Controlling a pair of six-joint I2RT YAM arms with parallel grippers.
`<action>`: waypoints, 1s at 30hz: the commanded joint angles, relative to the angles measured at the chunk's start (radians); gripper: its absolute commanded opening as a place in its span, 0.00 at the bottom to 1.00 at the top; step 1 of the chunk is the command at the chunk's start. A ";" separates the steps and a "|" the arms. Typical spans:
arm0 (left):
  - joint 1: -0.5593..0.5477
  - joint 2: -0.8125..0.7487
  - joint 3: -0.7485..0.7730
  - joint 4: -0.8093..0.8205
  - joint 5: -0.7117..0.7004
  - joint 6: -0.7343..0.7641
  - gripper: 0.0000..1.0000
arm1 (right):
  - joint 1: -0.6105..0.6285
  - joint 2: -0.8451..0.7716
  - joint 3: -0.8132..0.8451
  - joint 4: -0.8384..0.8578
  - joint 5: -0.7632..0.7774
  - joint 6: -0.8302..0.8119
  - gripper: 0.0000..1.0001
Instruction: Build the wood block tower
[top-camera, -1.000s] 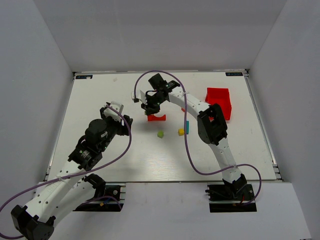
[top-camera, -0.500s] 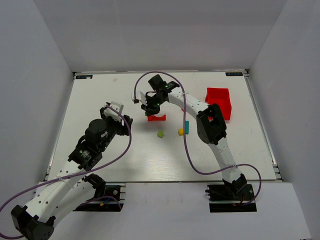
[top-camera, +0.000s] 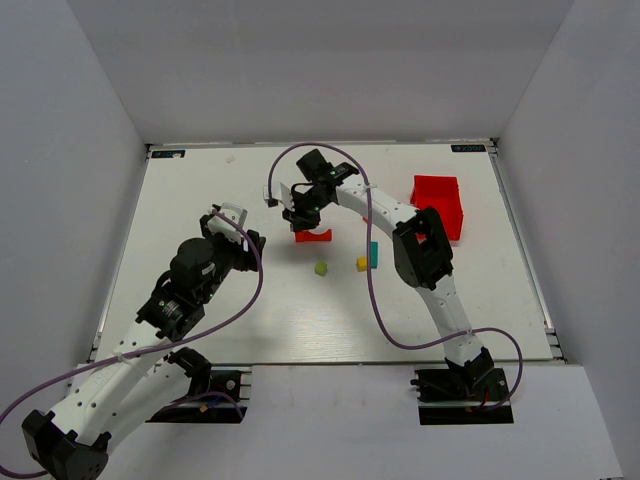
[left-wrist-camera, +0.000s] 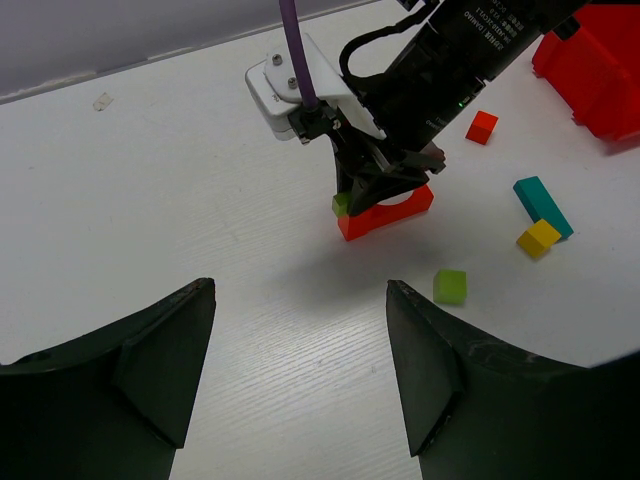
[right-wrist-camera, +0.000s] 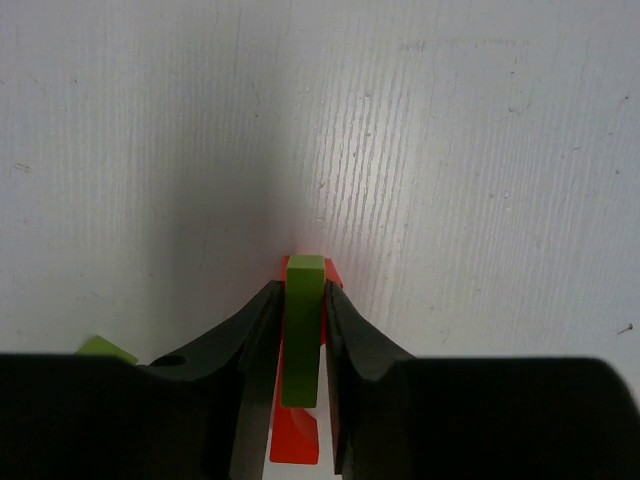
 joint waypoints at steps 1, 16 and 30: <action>0.003 -0.004 -0.001 0.008 -0.005 -0.004 0.79 | 0.004 -0.003 0.022 -0.005 -0.007 -0.001 0.31; 0.003 -0.004 -0.001 0.008 -0.015 -0.004 0.79 | 0.003 -0.031 0.007 0.003 -0.024 0.008 0.65; 0.003 -0.004 -0.001 0.008 -0.015 -0.004 0.79 | 0.003 -0.227 -0.123 0.084 -0.026 0.025 0.90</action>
